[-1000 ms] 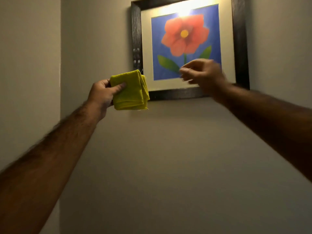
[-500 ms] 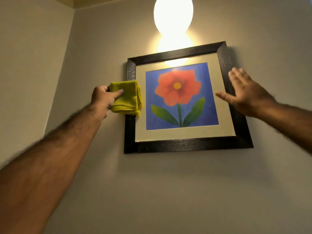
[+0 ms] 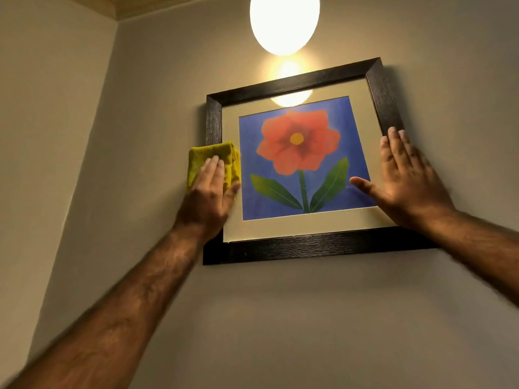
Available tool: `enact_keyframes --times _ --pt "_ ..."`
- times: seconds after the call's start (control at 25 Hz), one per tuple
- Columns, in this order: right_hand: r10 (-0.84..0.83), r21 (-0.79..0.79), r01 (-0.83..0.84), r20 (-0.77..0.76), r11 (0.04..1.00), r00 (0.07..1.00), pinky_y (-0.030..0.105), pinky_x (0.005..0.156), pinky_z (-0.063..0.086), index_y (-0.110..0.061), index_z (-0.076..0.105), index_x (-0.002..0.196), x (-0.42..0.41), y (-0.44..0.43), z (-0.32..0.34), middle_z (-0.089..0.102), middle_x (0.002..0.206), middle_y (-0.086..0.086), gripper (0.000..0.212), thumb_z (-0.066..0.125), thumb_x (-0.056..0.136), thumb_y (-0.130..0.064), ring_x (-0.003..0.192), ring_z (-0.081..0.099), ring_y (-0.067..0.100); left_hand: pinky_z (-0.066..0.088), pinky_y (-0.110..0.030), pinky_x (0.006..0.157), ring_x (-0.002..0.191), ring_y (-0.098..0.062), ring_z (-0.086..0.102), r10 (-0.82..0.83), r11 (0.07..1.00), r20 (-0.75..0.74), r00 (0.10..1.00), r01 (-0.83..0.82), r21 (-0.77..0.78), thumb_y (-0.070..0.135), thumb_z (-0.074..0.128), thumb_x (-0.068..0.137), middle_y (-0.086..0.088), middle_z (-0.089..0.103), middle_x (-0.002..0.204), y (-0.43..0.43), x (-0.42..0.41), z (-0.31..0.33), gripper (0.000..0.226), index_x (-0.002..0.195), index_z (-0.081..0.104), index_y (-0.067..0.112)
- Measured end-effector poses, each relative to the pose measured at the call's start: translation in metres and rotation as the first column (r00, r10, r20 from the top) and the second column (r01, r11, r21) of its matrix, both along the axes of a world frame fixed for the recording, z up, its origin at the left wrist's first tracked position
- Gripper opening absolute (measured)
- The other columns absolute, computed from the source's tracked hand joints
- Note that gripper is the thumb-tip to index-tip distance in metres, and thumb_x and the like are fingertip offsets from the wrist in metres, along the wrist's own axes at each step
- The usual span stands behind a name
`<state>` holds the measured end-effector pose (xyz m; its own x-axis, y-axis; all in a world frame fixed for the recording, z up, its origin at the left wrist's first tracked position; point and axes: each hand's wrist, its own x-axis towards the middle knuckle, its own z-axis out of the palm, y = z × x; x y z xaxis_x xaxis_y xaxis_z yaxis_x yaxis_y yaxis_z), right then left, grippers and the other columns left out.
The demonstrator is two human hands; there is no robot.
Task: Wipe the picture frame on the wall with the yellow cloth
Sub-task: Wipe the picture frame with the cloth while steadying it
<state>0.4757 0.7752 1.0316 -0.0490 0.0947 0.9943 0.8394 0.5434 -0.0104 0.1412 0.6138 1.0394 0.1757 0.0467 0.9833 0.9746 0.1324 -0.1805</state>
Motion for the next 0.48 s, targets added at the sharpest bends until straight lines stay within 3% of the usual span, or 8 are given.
enact_keyframes --times 0.08,0.16,0.36,0.48 --pt "-0.012 0.039 0.013 -0.017 0.999 1.000 0.043 0.129 0.008 -0.005 0.004 0.163 -0.002 0.004 -0.001 -0.004 0.173 0.009 0.113 0.012 0.084 -0.086 0.160 -0.002 0.021 0.019 -0.045 0.127 0.155 -0.034 0.024 -0.043 0.997 0.033 0.999 0.045 -0.055 0.059 0.030 0.101 -0.023 0.028 0.164 0.005 -0.005 -0.032 0.082 0.154 0.032 -0.004" --pt "-0.008 0.053 0.009 -0.020 0.999 1.000 0.044 0.129 0.009 -0.004 0.005 0.162 -0.001 0.006 0.000 -0.002 0.173 0.011 0.114 0.011 0.084 -0.087 0.161 0.000 0.023 0.015 -0.042 0.129 0.157 -0.030 0.019 -0.066 0.996 0.052 0.996 0.069 -0.053 0.069 0.018 0.097 -0.019 0.022 0.167 0.007 -0.006 -0.066 0.091 0.156 0.028 0.000" --pt "-0.003 0.067 0.005 -0.023 0.998 1.000 0.043 0.129 0.009 -0.004 0.007 0.162 -0.002 0.006 0.000 0.000 0.173 0.012 0.112 0.015 0.085 -0.084 0.161 0.002 0.023 0.017 -0.040 0.126 0.156 -0.025 0.019 -0.018 0.998 0.116 0.993 0.025 -0.064 0.069 0.015 0.098 -0.010 0.020 0.168 0.009 -0.002 -0.155 0.087 0.158 0.026 0.006" --pt "-0.004 0.066 0.005 -0.024 0.998 1.000 0.043 0.129 0.009 -0.003 0.007 0.162 -0.001 0.004 0.000 -0.001 0.173 0.012 0.111 0.016 0.085 -0.083 0.161 0.001 0.023 0.023 -0.045 0.123 0.155 -0.027 0.024 0.003 0.997 0.116 0.993 0.006 -0.076 0.070 0.015 0.098 -0.010 0.024 0.166 0.008 -0.004 -0.166 0.088 0.157 0.026 0.006"
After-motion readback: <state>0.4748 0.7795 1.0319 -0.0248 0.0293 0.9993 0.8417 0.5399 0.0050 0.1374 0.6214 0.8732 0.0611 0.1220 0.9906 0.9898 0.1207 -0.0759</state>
